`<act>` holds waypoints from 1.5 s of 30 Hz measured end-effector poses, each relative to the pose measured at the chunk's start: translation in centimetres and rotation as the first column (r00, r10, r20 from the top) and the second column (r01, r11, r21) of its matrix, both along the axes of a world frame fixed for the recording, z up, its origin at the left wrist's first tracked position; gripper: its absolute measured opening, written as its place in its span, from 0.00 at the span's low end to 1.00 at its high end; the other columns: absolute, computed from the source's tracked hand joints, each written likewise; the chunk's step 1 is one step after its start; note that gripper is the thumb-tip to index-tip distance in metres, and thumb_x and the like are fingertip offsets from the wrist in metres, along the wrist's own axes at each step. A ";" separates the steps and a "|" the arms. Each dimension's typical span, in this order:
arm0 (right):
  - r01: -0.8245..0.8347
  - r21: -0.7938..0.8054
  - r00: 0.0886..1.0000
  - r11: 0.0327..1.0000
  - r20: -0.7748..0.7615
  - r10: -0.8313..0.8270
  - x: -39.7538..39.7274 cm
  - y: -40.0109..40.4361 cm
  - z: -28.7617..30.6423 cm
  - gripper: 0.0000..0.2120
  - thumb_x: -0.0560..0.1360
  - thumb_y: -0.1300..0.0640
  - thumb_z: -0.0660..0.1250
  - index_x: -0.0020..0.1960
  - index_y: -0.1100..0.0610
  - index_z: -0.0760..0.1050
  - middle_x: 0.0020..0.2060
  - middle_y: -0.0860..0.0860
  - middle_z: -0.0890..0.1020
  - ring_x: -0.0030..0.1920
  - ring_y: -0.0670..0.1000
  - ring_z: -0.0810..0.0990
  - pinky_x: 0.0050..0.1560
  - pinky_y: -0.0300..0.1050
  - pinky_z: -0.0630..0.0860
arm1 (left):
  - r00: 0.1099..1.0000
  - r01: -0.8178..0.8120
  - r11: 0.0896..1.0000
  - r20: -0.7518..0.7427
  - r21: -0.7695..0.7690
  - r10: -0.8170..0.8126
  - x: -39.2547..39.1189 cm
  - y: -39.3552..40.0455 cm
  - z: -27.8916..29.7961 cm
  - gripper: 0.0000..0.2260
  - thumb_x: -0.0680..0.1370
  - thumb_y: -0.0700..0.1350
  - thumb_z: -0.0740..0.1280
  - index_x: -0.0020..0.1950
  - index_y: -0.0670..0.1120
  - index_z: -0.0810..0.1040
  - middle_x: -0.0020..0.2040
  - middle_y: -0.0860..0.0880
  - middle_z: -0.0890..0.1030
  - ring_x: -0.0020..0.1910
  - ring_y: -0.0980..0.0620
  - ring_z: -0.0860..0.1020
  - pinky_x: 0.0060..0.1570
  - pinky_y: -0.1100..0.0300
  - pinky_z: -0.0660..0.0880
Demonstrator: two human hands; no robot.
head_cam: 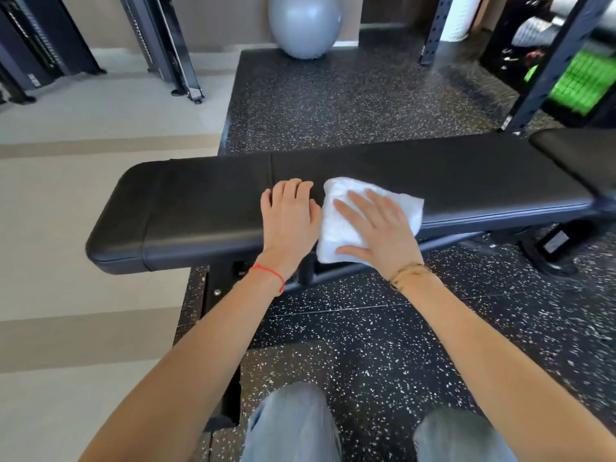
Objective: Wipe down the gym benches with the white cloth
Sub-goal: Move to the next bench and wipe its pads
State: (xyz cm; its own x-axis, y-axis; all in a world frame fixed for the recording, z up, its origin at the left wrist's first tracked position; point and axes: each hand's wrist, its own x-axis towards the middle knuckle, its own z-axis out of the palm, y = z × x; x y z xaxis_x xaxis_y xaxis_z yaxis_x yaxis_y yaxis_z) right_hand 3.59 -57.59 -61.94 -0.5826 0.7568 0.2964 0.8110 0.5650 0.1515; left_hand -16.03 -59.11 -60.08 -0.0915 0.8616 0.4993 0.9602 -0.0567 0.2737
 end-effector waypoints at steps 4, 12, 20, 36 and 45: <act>0.036 0.053 0.997 0.998 -0.073 -0.032 6.7 1.5 -0.3 0.38 0.74 0.29 0.53 0.77 0.48 0.59 0.74 0.53 0.68 0.74 0.62 0.64 0.72 0.62 0.62 | 0.994 -0.106 0.993 -0.024 -0.046 0.105 1.8 1.1 -0.6 0.20 0.77 0.50 0.53 0.63 0.49 0.78 0.62 0.49 0.78 0.63 0.46 0.74 0.67 0.41 0.65; -0.006 0.093 1.000 0.996 0.002 0.006 8.8 3.4 -0.4 0.38 0.73 0.28 0.51 0.77 0.49 0.61 0.73 0.55 0.69 0.72 0.64 0.67 0.71 0.60 0.58 | 0.979 -0.185 0.983 -0.084 0.007 0.184 2.3 1.3 -1.0 0.18 0.77 0.51 0.56 0.62 0.53 0.78 0.62 0.52 0.78 0.63 0.48 0.73 0.67 0.46 0.65; -0.030 0.118 0.999 0.993 0.013 0.029 17.1 5.4 -0.3 0.38 0.74 0.30 0.51 0.78 0.49 0.59 0.75 0.53 0.67 0.74 0.62 0.63 0.72 0.58 0.56 | 0.982 -0.164 0.986 -0.093 -0.011 0.162 2.1 0.9 -0.7 0.18 0.78 0.52 0.57 0.65 0.53 0.77 0.65 0.53 0.78 0.64 0.48 0.72 0.66 0.48 0.63; -0.049 0.158 0.999 0.986 0.016 0.048 20.6 6.1 -0.8 0.37 0.75 0.32 0.53 0.79 0.47 0.54 0.76 0.53 0.64 0.75 0.61 0.62 0.74 0.60 0.59 | 0.986 -0.163 0.985 -0.032 -0.064 0.161 2.9 0.5 -0.1 0.22 0.77 0.53 0.54 0.66 0.50 0.77 0.67 0.51 0.77 0.68 0.48 0.72 0.70 0.46 0.62; -0.125 0.123 0.991 0.985 0.053 0.119 12.8 5.9 -0.3 0.37 0.75 0.29 0.50 0.78 0.47 0.57 0.75 0.53 0.67 0.73 0.63 0.66 0.73 0.60 0.60 | 0.991 -0.130 0.988 -0.051 -0.083 0.126 10.4 3.2 0.0 0.21 0.79 0.51 0.52 0.66 0.48 0.77 0.67 0.49 0.77 0.68 0.48 0.72 0.72 0.45 0.61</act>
State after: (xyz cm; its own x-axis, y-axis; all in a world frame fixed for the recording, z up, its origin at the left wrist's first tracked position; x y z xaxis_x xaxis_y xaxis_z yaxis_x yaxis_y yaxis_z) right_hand 16.38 -51.67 -62.22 -0.6832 0.6376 0.3560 0.7280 0.6331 0.2632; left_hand -5.60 -55.88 -60.12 -0.1827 0.8842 0.4300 0.9696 0.0895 0.2279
